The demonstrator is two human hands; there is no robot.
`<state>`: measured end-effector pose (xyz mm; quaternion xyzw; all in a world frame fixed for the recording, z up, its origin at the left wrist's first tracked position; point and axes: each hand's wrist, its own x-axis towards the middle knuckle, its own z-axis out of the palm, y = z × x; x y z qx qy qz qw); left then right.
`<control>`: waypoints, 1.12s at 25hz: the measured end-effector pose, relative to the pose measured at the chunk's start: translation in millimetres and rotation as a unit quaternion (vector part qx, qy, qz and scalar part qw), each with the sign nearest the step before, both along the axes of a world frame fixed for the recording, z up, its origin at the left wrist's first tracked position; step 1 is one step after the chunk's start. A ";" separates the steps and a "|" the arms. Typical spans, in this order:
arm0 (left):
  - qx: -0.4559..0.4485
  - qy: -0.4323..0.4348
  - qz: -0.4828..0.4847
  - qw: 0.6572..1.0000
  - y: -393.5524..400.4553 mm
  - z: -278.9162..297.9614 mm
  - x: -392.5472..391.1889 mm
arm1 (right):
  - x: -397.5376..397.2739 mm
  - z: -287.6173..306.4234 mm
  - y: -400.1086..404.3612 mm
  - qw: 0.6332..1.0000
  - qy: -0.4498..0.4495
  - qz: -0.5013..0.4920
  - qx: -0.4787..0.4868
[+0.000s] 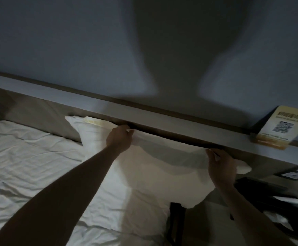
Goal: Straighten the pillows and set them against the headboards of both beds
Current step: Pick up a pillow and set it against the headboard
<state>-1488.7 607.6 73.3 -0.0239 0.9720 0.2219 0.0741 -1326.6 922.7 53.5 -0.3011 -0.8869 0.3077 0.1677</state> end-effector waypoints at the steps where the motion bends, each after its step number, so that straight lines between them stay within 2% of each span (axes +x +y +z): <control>1: -0.003 -0.018 -0.009 1.000 1.3 -2.2 1.3 | 0.7 -5.2 0.8 1.000 -0.013 -0.008 0.005; 3: 0.000 -0.028 -0.024 0.999 0.6 -7.2 4.4 | 2.0 -11.9 1.4 1.000 -0.025 -0.003 0.007; 6: 0.073 0.006 0.003 0.997 -10.1 -16.9 11.3 | 16.3 -16.9 -4.0 0.998 0.011 0.055 0.000; 9: 0.159 0.036 0.069 0.984 -33.6 -32.7 14.5 | 45.0 -26.1 8.6 0.999 0.005 -0.029 -0.023; 13: 0.230 0.027 0.243 0.942 -58.4 -38.6 6.4 | 58.4 -49.9 43.7 0.958 -0.062 -0.176 -0.219; 16: 0.271 -0.031 0.306 0.912 -48.0 -37.3 0.2 | 45.8 -53.0 48.6 0.927 -0.038 -0.131 -0.351; 19: 0.307 -0.098 0.320 0.891 -38.8 -39.0 -6.6 | 36.1 -52.7 37.8 0.941 -0.023 -0.105 -0.321; 24: 0.257 -0.094 0.267 0.924 -45.2 -34.8 -6.6 | 38.3 -42.1 22.1 0.945 0.050 -0.141 -0.292; 28: 0.256 -0.116 0.227 0.932 -37.6 -31.4 -2.3 | 31.7 -44.6 34.2 0.932 -0.023 -0.207 -0.296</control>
